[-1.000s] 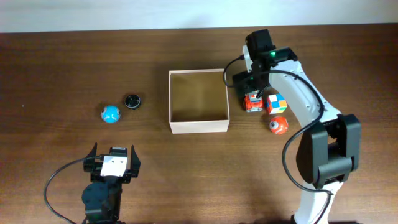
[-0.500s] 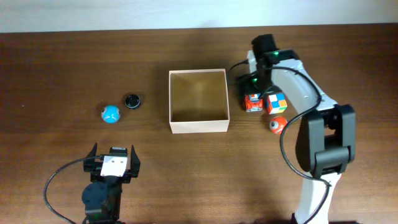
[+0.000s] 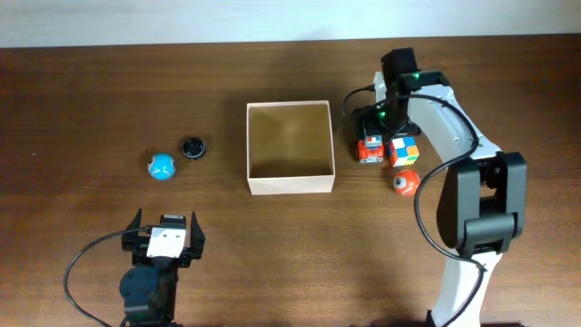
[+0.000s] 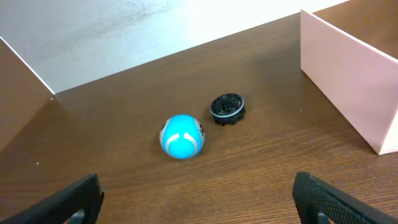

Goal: Pack container
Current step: 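Lower the right gripper and grasp the red fire truck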

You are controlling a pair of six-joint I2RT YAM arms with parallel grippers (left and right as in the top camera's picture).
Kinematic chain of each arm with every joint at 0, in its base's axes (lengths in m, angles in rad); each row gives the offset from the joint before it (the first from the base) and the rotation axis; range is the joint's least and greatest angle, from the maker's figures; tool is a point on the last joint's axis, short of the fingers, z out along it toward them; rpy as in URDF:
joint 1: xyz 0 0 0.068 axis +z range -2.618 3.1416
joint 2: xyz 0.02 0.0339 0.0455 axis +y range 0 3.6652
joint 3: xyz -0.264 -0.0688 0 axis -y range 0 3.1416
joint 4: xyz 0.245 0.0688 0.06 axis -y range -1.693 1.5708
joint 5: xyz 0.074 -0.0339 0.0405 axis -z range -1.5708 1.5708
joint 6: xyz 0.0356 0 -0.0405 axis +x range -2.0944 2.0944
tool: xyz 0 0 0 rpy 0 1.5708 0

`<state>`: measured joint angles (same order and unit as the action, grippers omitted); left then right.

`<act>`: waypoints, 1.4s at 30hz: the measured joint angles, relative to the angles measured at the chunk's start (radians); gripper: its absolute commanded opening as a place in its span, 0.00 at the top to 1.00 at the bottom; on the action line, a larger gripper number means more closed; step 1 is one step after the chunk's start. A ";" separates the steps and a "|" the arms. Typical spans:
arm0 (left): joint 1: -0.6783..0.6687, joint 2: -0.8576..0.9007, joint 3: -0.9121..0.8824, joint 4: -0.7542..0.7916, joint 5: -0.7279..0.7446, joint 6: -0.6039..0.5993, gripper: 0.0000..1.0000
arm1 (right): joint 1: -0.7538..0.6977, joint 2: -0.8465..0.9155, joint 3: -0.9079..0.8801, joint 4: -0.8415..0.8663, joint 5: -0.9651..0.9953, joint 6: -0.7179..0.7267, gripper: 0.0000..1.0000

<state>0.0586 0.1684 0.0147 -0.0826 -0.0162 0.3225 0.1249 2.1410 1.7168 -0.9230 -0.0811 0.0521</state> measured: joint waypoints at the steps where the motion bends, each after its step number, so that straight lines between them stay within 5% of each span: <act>1: 0.000 0.000 0.000 0.000 0.000 0.000 0.01 | 0.003 0.003 0.000 0.001 0.000 0.000 0.01; 9: 0.000 0.000 0.000 0.000 0.000 0.000 0.01 | 0.014 0.041 0.000 0.005 0.002 0.000 0.01; 17: 0.000 0.000 0.000 0.000 0.000 0.000 0.01 | 0.014 0.042 0.000 0.005 0.016 -0.001 0.22; 29: 0.000 0.000 0.000 0.000 0.000 0.000 0.01 | 0.014 0.042 0.018 0.004 0.016 0.000 0.33; 35: 0.000 0.000 0.000 0.000 0.000 0.000 0.01 | 0.014 0.042 0.065 0.000 0.020 0.002 0.49; 42: 0.000 0.000 0.000 0.000 0.000 0.000 0.01 | 0.014 0.042 0.071 -0.004 0.020 0.001 0.48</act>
<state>0.0586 0.1684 0.0147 -0.0826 -0.0162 0.3225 0.1387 2.1834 1.7878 -0.9268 -0.0612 0.0532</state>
